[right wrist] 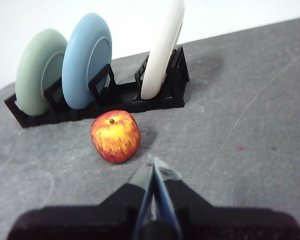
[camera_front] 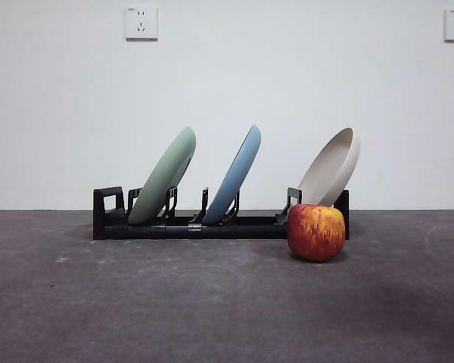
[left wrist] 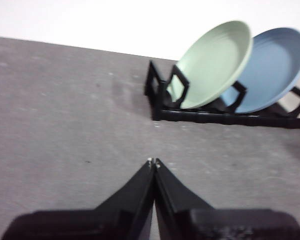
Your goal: Take the green plate from the plate rack,put the plate on the table,take the apple from the table,put the apple in the plate
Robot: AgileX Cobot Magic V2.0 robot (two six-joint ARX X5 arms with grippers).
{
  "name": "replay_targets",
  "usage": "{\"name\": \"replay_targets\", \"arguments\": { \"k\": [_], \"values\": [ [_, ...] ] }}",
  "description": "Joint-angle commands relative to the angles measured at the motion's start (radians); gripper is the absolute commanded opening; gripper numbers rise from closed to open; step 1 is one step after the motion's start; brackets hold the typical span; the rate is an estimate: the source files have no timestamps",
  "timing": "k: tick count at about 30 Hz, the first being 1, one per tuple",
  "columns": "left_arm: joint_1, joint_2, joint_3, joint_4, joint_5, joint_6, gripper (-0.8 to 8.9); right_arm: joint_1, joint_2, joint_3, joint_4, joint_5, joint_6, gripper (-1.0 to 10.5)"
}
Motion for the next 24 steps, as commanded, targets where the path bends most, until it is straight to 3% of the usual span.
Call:
{"name": "replay_targets", "arguments": {
  "k": [1, 5, 14, 21, 24],
  "values": [
    [0.003, -0.003, 0.027, 0.004, 0.053, -0.087, -0.08, 0.001, 0.005, 0.024, 0.006, -0.002, 0.080, -0.1],
    [0.003, 0.001, 0.101, -0.023, 0.114, -0.132, -0.08, 0.001, 0.039, 0.088, -0.005, -0.028, 0.091, -0.1],
    [0.003, 0.105, 0.300, -0.173, 0.258, -0.121, -0.08, 0.002, 0.193, 0.336, -0.110, -0.032, 0.073, -0.1],
    [0.003, 0.249, 0.463, -0.278, 0.449, -0.066, -0.08, 0.002, 0.374, 0.608, -0.386, -0.199, -0.063, -0.1],
    [0.002, 0.314, 0.529, -0.312, 0.537, -0.065, -0.08, 0.002, 0.453, 0.716, -0.530, -0.233, -0.124, -0.1]
  ]
}}
